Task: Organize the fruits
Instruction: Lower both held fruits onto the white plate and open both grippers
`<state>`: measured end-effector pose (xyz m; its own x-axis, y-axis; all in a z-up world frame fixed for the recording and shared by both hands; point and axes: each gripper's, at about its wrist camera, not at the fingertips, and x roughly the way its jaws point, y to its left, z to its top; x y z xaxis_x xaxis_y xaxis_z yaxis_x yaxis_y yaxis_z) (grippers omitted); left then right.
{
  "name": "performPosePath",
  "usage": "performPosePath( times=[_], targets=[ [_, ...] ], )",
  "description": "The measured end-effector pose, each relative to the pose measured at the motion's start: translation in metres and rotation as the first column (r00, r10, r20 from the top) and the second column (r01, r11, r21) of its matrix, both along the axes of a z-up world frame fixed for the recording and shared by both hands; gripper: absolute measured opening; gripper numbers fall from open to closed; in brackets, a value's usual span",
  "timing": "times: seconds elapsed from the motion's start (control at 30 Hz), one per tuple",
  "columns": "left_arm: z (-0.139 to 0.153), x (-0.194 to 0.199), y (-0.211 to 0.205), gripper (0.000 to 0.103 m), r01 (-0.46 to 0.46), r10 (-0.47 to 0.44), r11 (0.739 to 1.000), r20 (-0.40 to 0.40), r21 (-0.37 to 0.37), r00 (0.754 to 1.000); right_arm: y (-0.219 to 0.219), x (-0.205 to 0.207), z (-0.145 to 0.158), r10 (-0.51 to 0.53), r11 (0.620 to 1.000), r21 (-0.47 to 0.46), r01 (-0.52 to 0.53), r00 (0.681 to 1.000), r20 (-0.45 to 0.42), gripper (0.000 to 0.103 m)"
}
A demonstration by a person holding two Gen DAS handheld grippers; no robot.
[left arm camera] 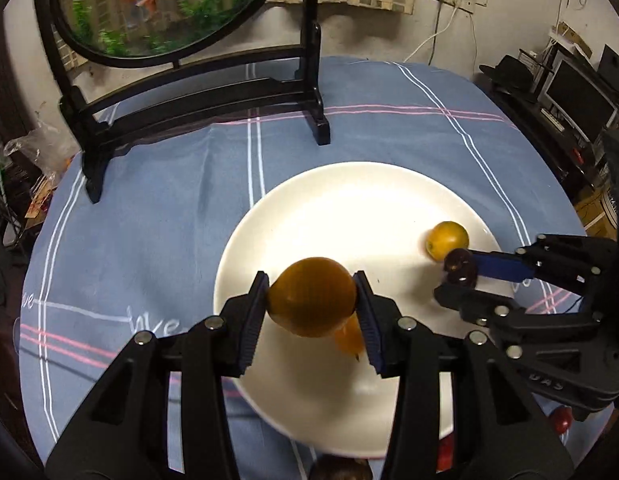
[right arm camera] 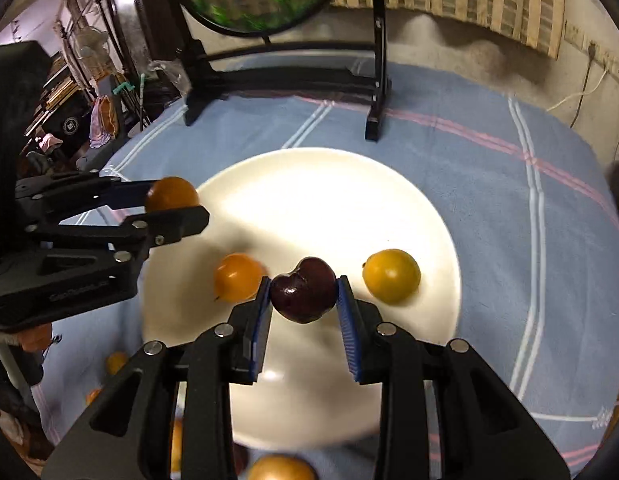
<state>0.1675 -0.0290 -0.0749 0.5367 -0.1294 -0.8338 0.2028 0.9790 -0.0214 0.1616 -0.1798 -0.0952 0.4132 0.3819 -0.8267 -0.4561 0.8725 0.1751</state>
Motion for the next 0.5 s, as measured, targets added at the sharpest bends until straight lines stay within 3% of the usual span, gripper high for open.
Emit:
performPosePath(
  times=[0.37,0.5],
  targets=[
    [-0.027,0.012,-0.007,0.044,0.000,0.001,1.000,-0.020,0.023,1.000,0.012,0.011,-0.022,0.043,0.995,-0.093,-0.039,0.998,0.035,0.032],
    [-0.039,0.018,-0.009,0.045,-0.005,0.006,1.000,-0.032,0.030,0.999,0.013,0.017,-0.033,0.037,0.994,-0.107,-0.037,0.999,0.003,0.036]
  ],
)
